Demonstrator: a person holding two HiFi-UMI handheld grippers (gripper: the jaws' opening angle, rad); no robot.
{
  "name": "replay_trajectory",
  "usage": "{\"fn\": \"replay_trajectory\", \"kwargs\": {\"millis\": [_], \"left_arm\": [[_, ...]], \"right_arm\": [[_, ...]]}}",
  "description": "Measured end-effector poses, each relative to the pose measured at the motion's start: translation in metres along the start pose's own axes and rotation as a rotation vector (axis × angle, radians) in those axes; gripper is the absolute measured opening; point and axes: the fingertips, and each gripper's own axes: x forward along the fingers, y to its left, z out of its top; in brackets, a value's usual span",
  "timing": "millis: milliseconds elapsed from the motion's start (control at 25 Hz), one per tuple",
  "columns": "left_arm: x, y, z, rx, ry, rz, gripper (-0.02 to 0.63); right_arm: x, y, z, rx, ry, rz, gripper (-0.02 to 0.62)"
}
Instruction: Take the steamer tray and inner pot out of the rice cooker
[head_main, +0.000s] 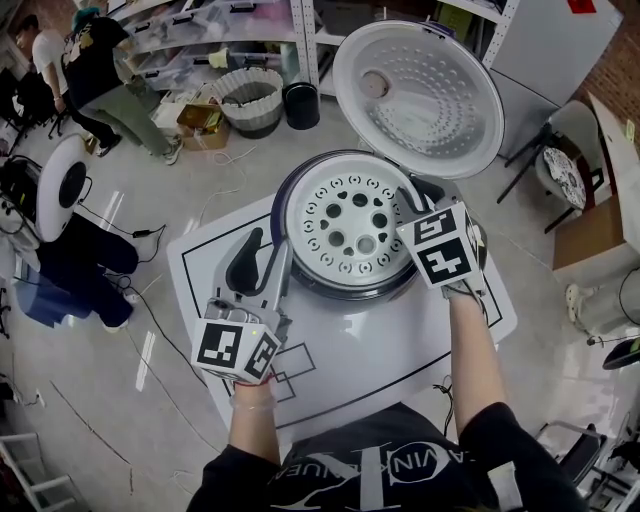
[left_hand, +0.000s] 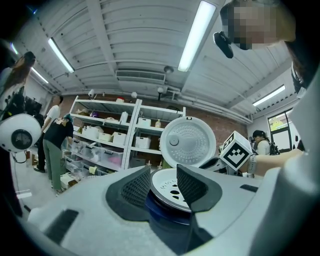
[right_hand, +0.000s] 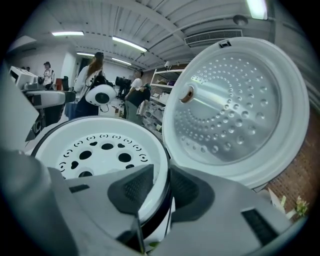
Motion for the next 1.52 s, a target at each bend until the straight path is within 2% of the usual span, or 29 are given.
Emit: {"fn": "replay_trajectory", "kwargs": {"millis": [200, 400, 480, 600, 640, 760, 920, 1160, 1400, 1520], "left_arm": [[0.000, -0.001, 0.000, -0.007, 0.000, -0.010, 0.138], [-0.001, 0.003, -0.002, -0.020, -0.001, -0.008, 0.138], [0.000, 0.004, -0.003, -0.019, 0.001, -0.007, 0.138], [0.001, 0.005, -0.003, -0.019, 0.005, -0.003, 0.138], [0.001, 0.005, -0.003, -0.019, 0.007, -0.004, 0.138], [0.003, 0.007, -0.003, -0.021, 0.011, -0.006, 0.138], [0.007, 0.006, -0.005, -0.018, 0.030, -0.011, 0.140], [0.015, 0.007, -0.004, 0.001, 0.046, -0.032, 0.151], [0.036, 0.012, -0.006, 0.042, 0.099, -0.065, 0.160], [0.044, 0.010, -0.007, 0.031, 0.119, -0.103, 0.160]], "right_arm": [[0.002, 0.001, 0.002, -0.025, 0.000, 0.034, 0.103], [0.000, -0.001, 0.003, 0.101, -0.054, 0.076, 0.095], [-0.001, -0.001, 0.003, 0.049, -0.053, 0.052, 0.095], [-0.004, 0.001, 0.007, -0.105, -0.049, -0.019, 0.095], [-0.005, 0.000, 0.010, -0.097, -0.069, -0.028, 0.088], [-0.009, -0.006, 0.022, 0.019, -0.125, -0.008, 0.063], [-0.015, -0.004, 0.028, -0.028, -0.144, -0.012, 0.063], [-0.041, -0.008, 0.050, 0.009, -0.323, -0.031, 0.057], [-0.065, -0.009, 0.065, 0.022, -0.470, -0.038, 0.054], [-0.076, -0.008, 0.068, 0.033, -0.542, -0.036, 0.054]]}}
